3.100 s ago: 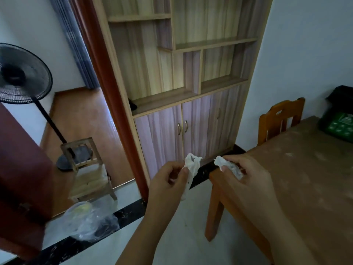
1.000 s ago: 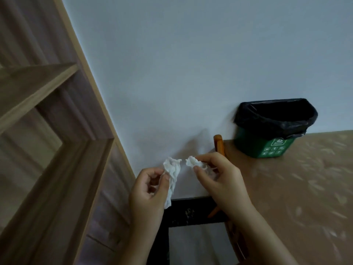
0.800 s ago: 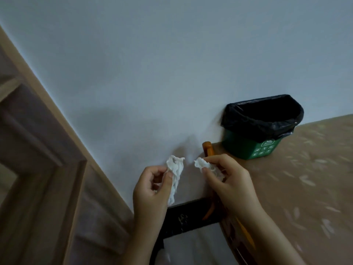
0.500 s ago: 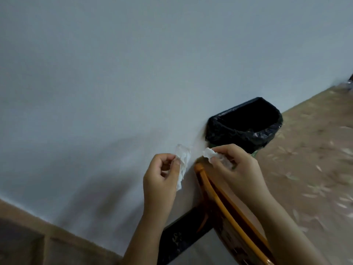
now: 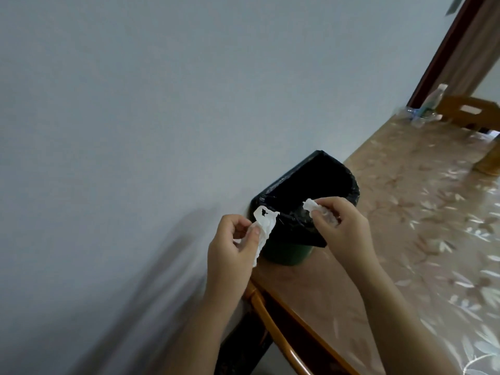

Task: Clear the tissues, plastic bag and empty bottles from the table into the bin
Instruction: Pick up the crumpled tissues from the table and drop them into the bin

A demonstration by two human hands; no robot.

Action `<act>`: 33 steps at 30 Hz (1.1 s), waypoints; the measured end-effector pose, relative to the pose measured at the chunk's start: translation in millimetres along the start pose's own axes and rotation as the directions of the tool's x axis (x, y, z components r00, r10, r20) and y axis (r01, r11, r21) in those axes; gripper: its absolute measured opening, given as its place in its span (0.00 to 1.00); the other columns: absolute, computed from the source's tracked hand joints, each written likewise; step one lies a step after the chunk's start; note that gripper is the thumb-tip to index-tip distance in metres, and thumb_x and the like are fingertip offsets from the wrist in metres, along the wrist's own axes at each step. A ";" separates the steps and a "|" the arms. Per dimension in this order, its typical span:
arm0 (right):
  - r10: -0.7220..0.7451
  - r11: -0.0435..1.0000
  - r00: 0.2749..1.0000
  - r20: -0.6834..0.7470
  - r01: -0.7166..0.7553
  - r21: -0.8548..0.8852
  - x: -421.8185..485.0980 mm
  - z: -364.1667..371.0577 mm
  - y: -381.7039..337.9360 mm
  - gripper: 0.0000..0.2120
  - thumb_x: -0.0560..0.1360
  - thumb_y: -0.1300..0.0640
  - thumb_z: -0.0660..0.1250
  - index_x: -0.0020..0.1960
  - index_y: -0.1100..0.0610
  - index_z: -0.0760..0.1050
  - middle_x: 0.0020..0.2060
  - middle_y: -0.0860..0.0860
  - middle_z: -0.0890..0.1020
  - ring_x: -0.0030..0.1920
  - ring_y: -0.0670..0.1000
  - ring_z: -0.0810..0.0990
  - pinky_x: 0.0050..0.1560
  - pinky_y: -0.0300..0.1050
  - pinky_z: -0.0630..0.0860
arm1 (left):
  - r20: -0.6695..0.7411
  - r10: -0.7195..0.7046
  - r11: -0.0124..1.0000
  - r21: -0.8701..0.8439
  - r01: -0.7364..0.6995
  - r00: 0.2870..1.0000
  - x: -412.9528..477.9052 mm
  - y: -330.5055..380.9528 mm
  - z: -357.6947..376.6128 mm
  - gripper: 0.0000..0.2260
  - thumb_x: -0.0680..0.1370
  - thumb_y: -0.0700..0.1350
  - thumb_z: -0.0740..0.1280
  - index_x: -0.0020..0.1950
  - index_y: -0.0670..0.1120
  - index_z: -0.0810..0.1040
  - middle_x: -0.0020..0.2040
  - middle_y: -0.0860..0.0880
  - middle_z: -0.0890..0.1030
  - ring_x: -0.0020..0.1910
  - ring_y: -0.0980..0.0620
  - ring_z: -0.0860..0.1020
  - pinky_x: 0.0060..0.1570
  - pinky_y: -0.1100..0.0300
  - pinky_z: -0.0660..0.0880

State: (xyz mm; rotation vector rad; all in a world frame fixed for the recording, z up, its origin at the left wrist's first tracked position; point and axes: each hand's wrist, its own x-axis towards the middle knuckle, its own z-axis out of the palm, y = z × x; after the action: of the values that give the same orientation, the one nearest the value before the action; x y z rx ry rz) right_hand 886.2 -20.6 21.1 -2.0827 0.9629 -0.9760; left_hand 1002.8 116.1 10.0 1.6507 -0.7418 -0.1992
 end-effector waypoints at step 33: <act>-0.095 0.983 0.990 -0.108 0.076 -0.168 34.2 17.0 107.1 0.15 0.70 0.48 0.63 0.46 0.59 0.79 0.49 0.53 0.77 0.57 0.45 0.66 0.57 0.43 0.65 | 0.330 0.257 0.921 0.200 -0.333 0.908 93.9 -35.2 111.8 0.02 0.75 0.42 0.66 0.43 0.46 0.74 0.38 0.51 0.77 0.38 0.56 0.75 0.39 0.67 0.72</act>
State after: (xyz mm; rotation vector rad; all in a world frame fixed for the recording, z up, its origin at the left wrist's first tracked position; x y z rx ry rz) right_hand 879.0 -101.3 -58.7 -2.2400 1.0509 -1.1039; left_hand 1030.3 -27.7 -23.4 1.7403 -1.2853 -0.1404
